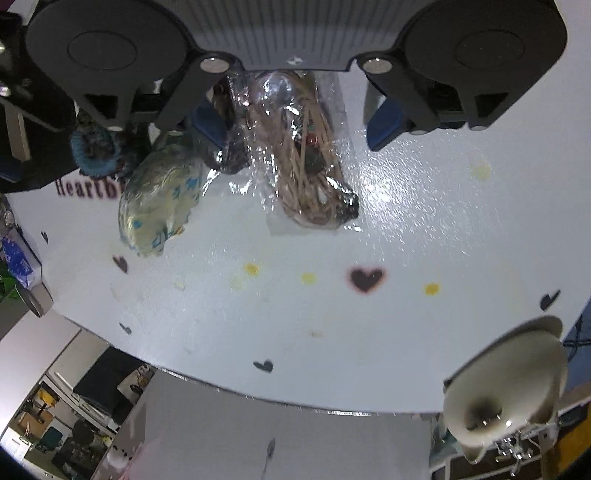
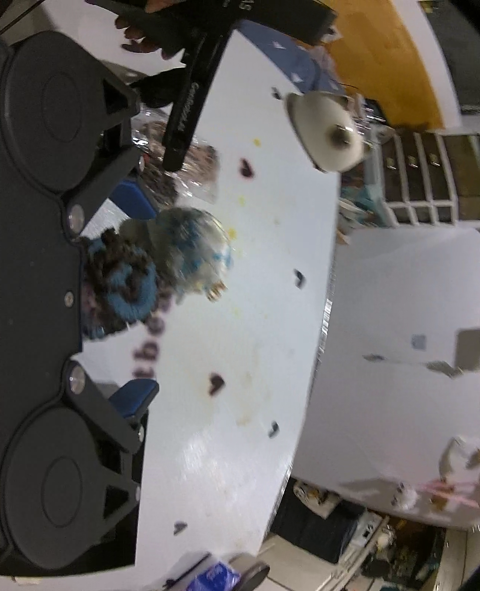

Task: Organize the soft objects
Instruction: 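Grasp the clear bag of tan cords with the left tool while the right tool grasps the blue crocheted scrunchie, then carry the tan cord bag with the left tool while the right tool carries the scrunchie to the black box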

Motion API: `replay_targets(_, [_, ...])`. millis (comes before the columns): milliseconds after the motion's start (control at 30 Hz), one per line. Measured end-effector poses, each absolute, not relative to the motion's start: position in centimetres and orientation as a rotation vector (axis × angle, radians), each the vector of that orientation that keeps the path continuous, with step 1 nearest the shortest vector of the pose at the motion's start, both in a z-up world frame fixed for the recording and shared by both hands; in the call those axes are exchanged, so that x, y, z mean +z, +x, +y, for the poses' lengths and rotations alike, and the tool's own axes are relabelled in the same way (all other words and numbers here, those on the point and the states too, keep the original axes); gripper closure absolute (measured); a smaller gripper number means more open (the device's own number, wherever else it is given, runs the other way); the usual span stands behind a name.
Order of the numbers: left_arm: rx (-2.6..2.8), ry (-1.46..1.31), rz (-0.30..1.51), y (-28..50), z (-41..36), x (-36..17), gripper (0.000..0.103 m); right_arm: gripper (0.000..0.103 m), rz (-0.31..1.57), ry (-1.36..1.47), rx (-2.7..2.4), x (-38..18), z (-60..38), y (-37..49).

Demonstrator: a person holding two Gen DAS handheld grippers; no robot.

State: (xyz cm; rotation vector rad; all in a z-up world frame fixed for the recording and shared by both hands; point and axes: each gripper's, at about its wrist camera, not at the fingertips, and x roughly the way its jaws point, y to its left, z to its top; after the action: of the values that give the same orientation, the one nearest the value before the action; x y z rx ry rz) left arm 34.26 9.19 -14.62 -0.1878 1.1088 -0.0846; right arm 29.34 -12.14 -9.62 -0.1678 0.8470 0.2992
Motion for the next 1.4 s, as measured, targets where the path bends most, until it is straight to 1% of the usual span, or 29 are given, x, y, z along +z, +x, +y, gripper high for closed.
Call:
replay_targets(67, [-0.102, -0.185, 1.116, 34.4, 9.4, -15.0, 0.028, 0.014, 0.875, -0.185, 0.305, -10.2, -11.4, 29.8])
replay_targets(300, [-0.115, -0.222, 1.116, 34.8, 9.7, -15.7, 0.035, 0.02, 0.964, -0.214, 0.283, -12.3, -10.0, 31.2])
replay_targets(400, [-0.108, -0.222, 1.099, 35.3, 9.7, -15.7, 0.042, 0.027, 0.985, -0.225, 0.268, -12.7, -10.0, 31.3])
replay_targets(433, [-0.105, -0.222, 1.093, 35.4, 9.7, -15.7, 0.047, 0.03, 0.992, -0.224, 0.264, -12.8, -10.0, 31.4])
replay_targets(467, [-0.106, -0.226, 1.088, 35.5, 9.7, -15.7, 0.05, 0.036, 0.998, -0.218, 0.263, -12.9, -10.0, 31.4])
replay_targets(533, [-0.111, -0.234, 1.08, 35.6, 9.7, -15.7, 0.053, 0.045, 1.014, -0.203, 0.267, -13.2, -9.9, 31.3])
replay_targets(600, [-0.121, -0.233, 1.076, 35.5, 9.7, -15.7, 0.059, 0.051, 1.027, -0.181, 0.264, -13.3, -9.9, 31.2])
replay_targets(733, [-0.121, -0.251, 1.061, 34.9, 10.5, -15.5, 0.065, 0.067, 1.014, -0.149, 0.266, -13.0, -10.0, 30.6])
replay_targets(800, [-0.119, -0.261, 1.049, 34.4, 11.1, -15.2, 0.066, 0.074, 1.002, -0.131, 0.263, -12.6, -10.2, 30.3])
replay_targets(833, [-0.118, -0.263, 1.04, 34.0, 11.3, -15.0, 0.066, 0.086, 0.991, -0.121, 0.261, -12.4, -10.3, 30.1])
replay_targets(867, [-0.116, -0.261, 1.034, 33.6, 11.6, -14.8, 0.067, 0.089, 0.983, -0.111, 0.261, -12.1, -10.4, 30.1])
replay_targets(1100, [-0.108, -0.298, 0.991, 31.1, 12.9, -13.6, 0.068, 0.089, 0.942, -0.078, 0.268, -10.9, -10.3, 28.8])
replay_targets(1400, [-0.107, -0.328, 0.905, 28.8, 13.3, -10.7, 0.068, 0.089, 0.843, -0.015, 0.304, -7.6, -10.9, 26.4])
